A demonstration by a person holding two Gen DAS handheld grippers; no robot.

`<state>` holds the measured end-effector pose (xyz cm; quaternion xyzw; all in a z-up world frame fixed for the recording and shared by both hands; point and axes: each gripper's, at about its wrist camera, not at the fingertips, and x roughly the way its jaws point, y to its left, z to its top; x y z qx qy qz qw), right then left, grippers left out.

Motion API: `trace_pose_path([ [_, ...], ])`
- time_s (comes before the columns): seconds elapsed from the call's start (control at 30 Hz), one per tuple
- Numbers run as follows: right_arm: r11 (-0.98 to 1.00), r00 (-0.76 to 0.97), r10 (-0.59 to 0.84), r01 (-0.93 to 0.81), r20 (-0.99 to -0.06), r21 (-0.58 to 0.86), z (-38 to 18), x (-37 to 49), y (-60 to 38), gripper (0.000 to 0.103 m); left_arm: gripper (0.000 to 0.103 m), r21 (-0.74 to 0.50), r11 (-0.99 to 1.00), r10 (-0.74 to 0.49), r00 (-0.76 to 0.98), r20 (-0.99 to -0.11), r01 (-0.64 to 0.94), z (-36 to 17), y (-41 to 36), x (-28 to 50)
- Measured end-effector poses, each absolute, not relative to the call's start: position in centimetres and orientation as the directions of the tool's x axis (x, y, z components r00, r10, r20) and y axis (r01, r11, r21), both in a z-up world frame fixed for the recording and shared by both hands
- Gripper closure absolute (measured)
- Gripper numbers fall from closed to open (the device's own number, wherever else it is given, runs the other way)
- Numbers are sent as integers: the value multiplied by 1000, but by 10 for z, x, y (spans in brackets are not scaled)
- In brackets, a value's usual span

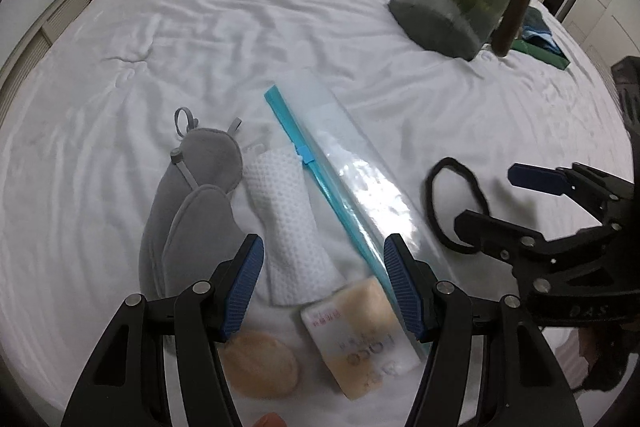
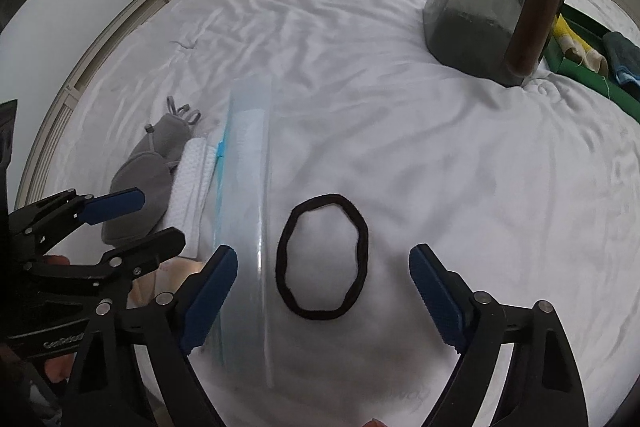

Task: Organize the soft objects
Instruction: 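Grasp the white mesh pouf with the left tool while the right tool grasps the black hair tie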

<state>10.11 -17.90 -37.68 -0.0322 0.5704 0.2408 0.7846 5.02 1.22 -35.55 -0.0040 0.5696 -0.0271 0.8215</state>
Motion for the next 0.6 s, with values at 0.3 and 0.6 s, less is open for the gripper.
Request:
trace_pose_path([
  [0.3, 896, 220, 315, -391, -923, 213, -402, 110, -170, 30, 47, -66, 998, -65, 300, -952, 8, -383, 22, 59],
  [0.6, 905, 223, 276, -389, -935, 174, -416, 115, -159, 34, 47, -54, 999, -50, 288, -956, -6, -393, 30, 61],
])
